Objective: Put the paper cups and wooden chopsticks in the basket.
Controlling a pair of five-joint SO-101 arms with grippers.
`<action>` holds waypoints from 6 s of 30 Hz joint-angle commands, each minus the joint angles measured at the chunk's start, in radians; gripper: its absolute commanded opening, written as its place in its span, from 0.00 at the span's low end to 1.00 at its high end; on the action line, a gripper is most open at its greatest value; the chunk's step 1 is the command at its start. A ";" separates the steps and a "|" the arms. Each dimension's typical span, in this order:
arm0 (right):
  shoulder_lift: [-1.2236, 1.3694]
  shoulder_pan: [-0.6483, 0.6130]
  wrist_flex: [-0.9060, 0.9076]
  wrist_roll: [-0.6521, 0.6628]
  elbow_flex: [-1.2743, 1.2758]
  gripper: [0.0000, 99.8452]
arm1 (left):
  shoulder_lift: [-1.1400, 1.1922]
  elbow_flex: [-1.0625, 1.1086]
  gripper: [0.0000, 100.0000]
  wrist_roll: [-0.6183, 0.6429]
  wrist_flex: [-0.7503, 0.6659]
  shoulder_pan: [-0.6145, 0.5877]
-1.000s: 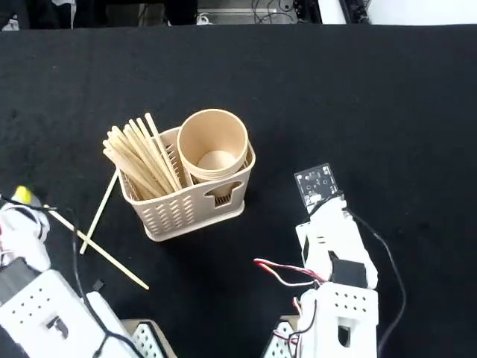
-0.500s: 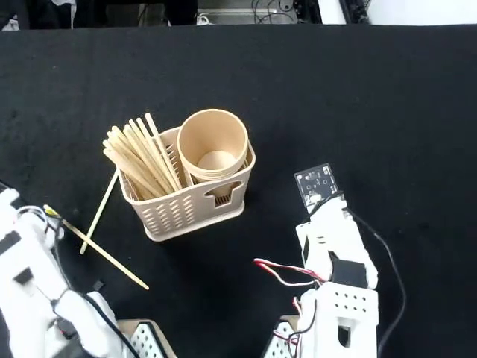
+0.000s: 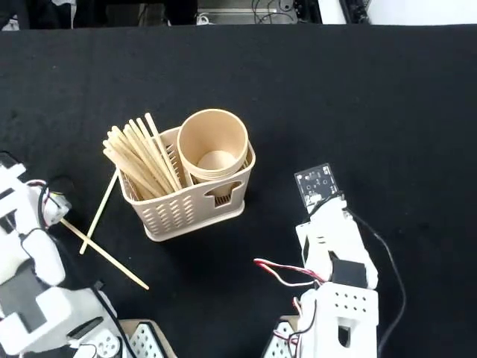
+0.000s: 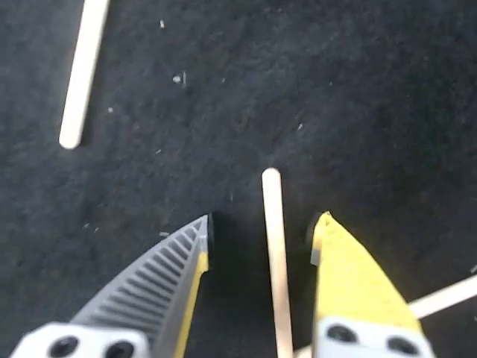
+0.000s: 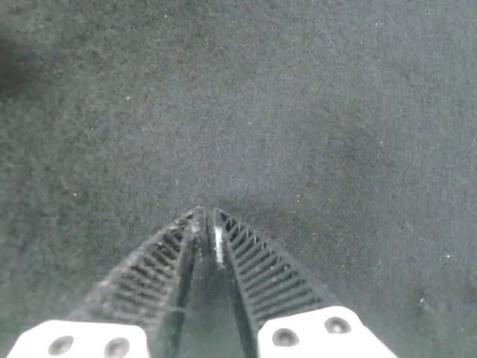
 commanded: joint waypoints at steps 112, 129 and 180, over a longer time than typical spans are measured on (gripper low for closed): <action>-0.015 0.005 -0.009 0.006 -0.007 0.01 | 1.363 -2.313 0.03 -0.374 1.011 -0.159; -0.015 0.005 -0.009 0.006 -0.007 0.01 | 0.572 -1.561 0.03 -0.290 1.010 -0.166; -0.015 0.006 -0.009 0.006 -0.007 0.01 | -1.521 0.054 0.22 0.054 0.213 0.446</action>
